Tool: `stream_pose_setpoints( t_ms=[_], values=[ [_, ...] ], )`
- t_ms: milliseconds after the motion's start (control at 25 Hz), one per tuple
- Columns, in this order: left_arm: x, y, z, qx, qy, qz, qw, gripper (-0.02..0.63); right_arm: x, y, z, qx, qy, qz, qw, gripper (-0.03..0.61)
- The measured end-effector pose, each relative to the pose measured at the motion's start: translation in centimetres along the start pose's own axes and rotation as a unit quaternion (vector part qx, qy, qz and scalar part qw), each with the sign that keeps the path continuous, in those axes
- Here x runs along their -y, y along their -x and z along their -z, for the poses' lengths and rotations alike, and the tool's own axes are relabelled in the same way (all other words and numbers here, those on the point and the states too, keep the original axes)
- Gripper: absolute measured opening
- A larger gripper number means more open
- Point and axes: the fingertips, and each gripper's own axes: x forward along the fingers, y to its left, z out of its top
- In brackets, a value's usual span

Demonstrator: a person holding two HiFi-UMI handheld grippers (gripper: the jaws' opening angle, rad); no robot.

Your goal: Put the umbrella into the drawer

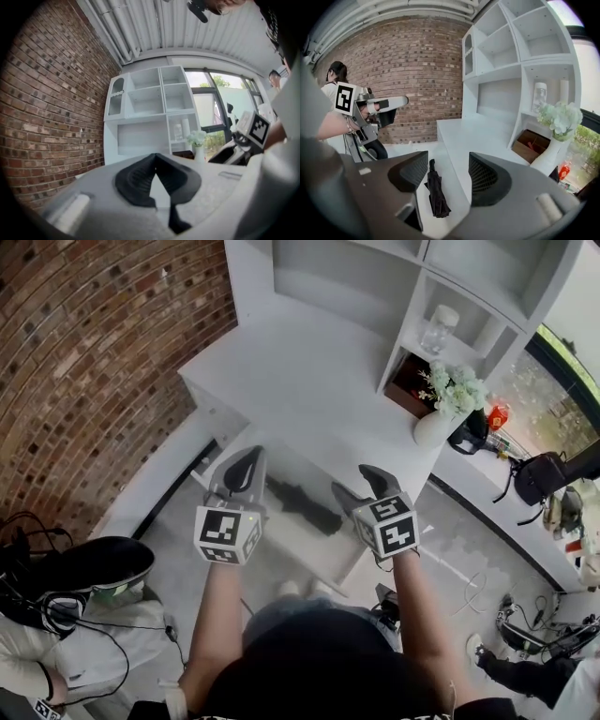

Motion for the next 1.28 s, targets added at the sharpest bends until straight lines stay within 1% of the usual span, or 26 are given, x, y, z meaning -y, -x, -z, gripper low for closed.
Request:
stream_pose_setpoints(
  t_ms=[40,80,160,240,280,360,400,560,680,960,1200,1280],
  values=[
    [0.1,-0.1,-0.2,0.003,-0.002,0.002,1.0000,0.000,0.3,0.7,-0.7,0.015,-0.002,0.008,1.000,0.275],
    [0.1,-0.2,-0.5,0.006,-0.004,0.003,1.0000,0.000,0.6,1.5,-1.4,0.031,-0.006,0.018,0.999,0.258],
    [0.1,-0.4,-1.1,0.011,-0.006,0.005,0.9999,0.000,1.4,3.0,-2.5,0.061,-0.019,0.035,0.997,0.199],
    [0.1,-0.5,-1.6,0.016,-0.009,0.006,0.9998,0.000,1.9,4.4,-3.2,0.079,-0.029,0.045,0.995,0.169],
    [0.1,-0.5,-1.9,0.018,-0.010,0.008,0.9998,0.000,2.2,5.1,-3.6,0.088,-0.033,0.051,0.994,0.140],
    [0.1,-0.6,-2.3,0.022,-0.012,0.010,0.9996,0.000,2.8,6.5,-4.6,0.112,-0.035,0.070,0.991,0.052],
    [0.0,-0.6,-2.5,0.024,-0.014,0.012,0.9995,0.000,3.1,7.1,-5.1,0.124,-0.032,0.079,0.989,0.023],
    [-0.2,-0.6,-3.1,0.030,-0.020,0.014,0.9993,0.000,3.3,9.5,-7.4,0.169,0.004,0.102,0.980,0.005],
    [-0.5,-0.6,-3.6,0.035,-0.024,0.013,0.9990,0.000,3.5,11.0,-8.9,0.196,0.013,0.120,0.973,0.005],
    [-1.7,-0.4,-6.0,0.062,-0.052,-0.001,0.9967,0.000,4.3,13.7,-11.8,0.237,0.037,0.160,0.958,0.005],
    [-2.4,-0.3,-8.3,0.079,-0.084,-0.012,0.9932,0.000,5.7,15.6,-12.7,0.267,0.043,0.202,0.941,0.005],
    [-2.6,-0.3,-8.8,0.083,-0.094,-0.013,0.9920,0.000,5.7,15.8,-12.9,0.270,0.046,0.207,0.939,0.005]
  ],
)
